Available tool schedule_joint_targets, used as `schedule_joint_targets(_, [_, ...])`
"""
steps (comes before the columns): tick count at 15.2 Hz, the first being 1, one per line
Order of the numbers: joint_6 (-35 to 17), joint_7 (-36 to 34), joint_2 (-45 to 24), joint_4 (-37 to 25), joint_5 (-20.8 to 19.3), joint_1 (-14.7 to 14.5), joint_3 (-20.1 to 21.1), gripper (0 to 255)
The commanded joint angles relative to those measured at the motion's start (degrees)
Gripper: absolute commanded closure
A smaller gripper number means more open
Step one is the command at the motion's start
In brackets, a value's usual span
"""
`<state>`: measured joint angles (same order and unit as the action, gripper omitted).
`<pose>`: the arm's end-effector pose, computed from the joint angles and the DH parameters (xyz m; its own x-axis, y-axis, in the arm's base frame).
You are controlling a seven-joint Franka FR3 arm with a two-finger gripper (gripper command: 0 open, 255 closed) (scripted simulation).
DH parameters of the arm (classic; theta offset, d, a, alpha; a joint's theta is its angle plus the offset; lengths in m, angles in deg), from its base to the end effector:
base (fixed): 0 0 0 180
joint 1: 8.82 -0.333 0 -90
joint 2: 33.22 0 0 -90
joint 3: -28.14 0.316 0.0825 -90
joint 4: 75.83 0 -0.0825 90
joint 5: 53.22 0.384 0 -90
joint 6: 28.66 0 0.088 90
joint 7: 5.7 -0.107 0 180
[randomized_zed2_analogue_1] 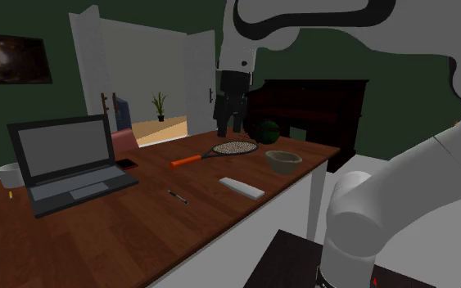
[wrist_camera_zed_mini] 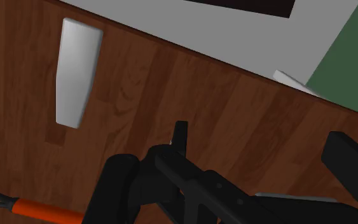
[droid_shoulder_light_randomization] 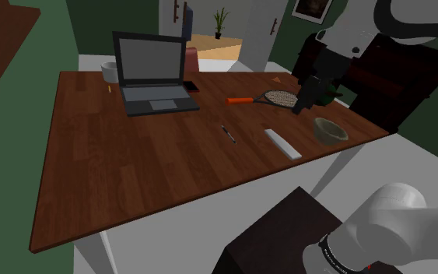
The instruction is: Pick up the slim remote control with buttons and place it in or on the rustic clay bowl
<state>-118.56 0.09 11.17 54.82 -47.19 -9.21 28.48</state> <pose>0.3101 0.0159 0.6232 0.9910 0.1118 0.0733 0.1184 -0.9885 -0.0938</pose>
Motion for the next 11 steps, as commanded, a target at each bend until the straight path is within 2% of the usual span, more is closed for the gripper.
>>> schedule_joint_targets(1, [0.0, 0.0, 0.0, 0.0, 0.0, 0.0, 0.0, 0])
schedule_joint_targets(11, [-14.54, 2.32, -8.38, 7.94, -4.79, 4.81, -4.53, 0])
